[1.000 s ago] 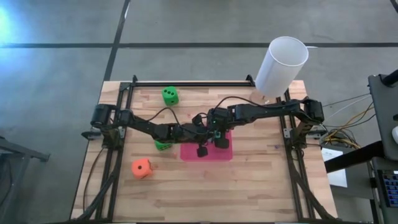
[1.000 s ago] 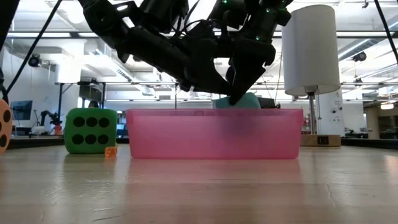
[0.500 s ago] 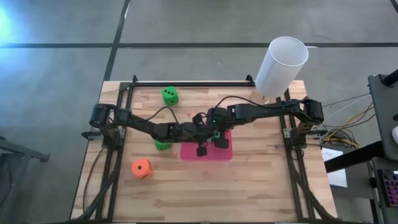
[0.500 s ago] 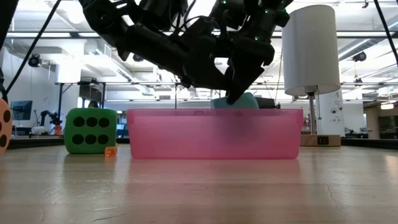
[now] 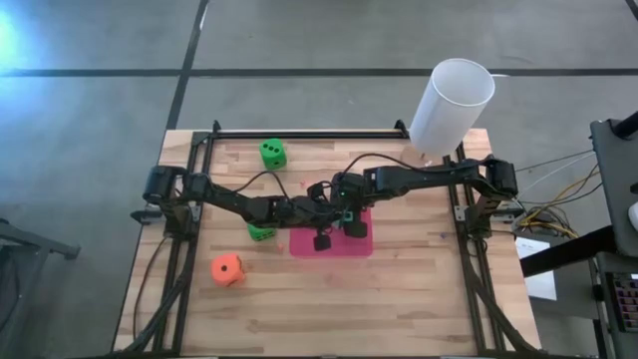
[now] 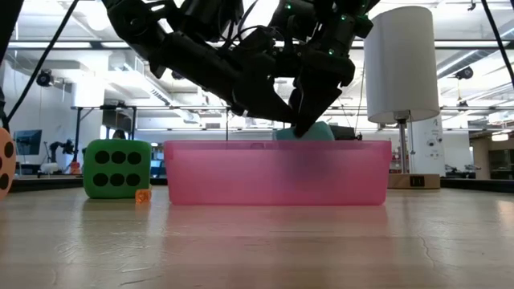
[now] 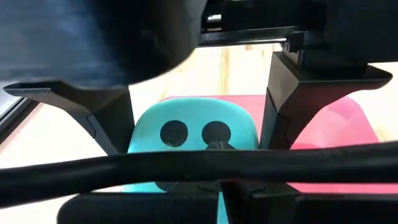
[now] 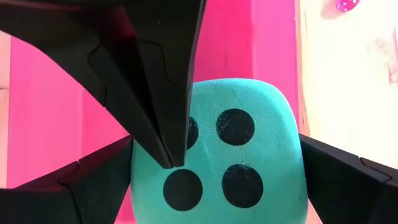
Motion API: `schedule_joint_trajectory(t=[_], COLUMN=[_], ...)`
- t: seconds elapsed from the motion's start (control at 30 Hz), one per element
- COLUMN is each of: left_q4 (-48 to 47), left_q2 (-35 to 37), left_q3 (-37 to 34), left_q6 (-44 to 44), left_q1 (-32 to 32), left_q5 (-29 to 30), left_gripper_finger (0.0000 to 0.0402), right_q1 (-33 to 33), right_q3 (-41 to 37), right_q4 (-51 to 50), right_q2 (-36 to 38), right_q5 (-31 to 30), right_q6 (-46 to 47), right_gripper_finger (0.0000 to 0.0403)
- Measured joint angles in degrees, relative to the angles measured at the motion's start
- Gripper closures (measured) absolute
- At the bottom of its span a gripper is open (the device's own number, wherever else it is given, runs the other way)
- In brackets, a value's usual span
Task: Pick & Place Dice
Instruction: Put the large blue die into the pink bin
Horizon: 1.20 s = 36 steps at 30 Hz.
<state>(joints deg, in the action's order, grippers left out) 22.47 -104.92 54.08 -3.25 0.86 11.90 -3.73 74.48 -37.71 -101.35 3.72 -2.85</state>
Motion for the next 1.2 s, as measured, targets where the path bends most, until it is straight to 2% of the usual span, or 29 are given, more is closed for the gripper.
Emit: schedule_joint_trajectory(t=[0.33,0.7,0.83,1.0,1.2], left_q4=[2.13,-3.98,-3.58,-4.07,-9.75], left_q2=[-2.96,-3.36,-3.29,-1.55,3.11], left_q3=[-0.04,-0.03,0.07,0.02,-0.11], left_q6=[0.48,1.55,1.76,1.25,0.63], left_q1=[-0.11,-0.53,-0.48,-0.47,-0.37], left_q5=[0.27,0.17,0.07,0.06,0.06], left_gripper_finger=[0.0394,0.0394,0.0394,0.0394,0.0394], right_q1=[0.01,0.41,0.23,0.20,0.18], right_q3=[-0.20,0.18,0.22,0.26,0.24], right_q4=[-1.60,0.40,0.46,0.56,0.55], right_q2=[-0.05,0.87,1.22,1.22,1.51], right_q5=[-0.19,0.30,0.14,-0.04,-0.41], right_q6=[-0.53,-0.33,-0.41,-0.61,-0.81], right_gripper_finger=[0.0003,0.0003,0.0003,0.0003,0.0003])
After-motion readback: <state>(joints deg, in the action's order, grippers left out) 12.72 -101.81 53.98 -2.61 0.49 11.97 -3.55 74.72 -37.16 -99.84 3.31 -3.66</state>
